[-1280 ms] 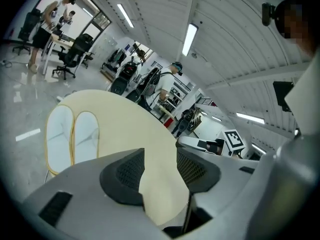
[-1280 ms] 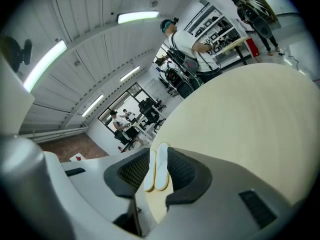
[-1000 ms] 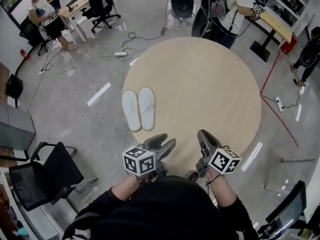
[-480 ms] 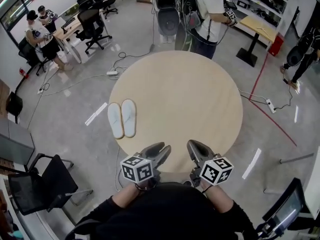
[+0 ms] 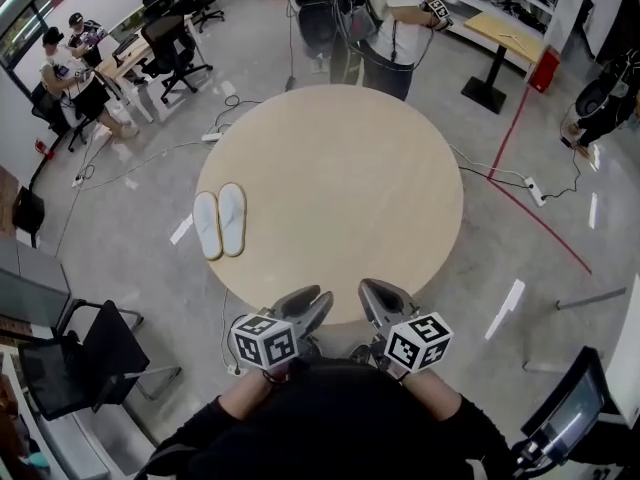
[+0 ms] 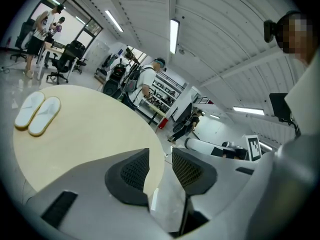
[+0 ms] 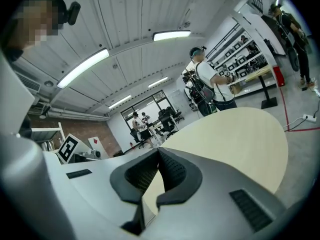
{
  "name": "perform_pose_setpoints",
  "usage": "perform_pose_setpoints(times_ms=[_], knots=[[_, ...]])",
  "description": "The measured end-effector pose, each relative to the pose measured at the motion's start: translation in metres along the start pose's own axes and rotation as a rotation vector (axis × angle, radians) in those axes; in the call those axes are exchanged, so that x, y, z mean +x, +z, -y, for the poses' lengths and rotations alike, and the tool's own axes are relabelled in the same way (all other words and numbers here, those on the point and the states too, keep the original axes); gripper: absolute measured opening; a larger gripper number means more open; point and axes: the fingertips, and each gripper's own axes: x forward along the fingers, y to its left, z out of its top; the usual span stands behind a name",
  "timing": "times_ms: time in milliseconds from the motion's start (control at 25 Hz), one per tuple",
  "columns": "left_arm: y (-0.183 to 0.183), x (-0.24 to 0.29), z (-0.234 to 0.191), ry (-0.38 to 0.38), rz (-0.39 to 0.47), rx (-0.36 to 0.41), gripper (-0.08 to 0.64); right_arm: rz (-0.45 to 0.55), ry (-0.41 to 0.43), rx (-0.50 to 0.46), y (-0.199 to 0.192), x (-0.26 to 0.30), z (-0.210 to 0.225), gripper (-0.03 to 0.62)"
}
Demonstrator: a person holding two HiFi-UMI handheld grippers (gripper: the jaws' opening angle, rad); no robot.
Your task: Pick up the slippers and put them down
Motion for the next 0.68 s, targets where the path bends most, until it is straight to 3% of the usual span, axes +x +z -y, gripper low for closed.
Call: perform_pose_setpoints(times_ms=[240, 440, 520, 680], knots=[[-0.011, 0.006, -0.002, 0.038, -0.03, -0.005, 0.158, -0.021, 0.02, 0.064, -0.018, -0.004, 0.01, 0.015], [-0.02, 0.037, 0.027, -0.025, -0.089, 0.044, 0.158, 0.004, -0.029, 0.055, -0.007, -0.027, 0.031, 0.015], [-0.009, 0.035, 0.031, -0.05, -0.102, 0.058, 0.158, 0.008, -0.052, 0.063, 0.001, -0.025, 0.027, 0.015], [0.032, 0.007, 0.01, -0.053, -0.077, 0.014, 0.158, 0.019, -0.104, 0.062, 0.023, -0.005, 0.0, 0.015]])
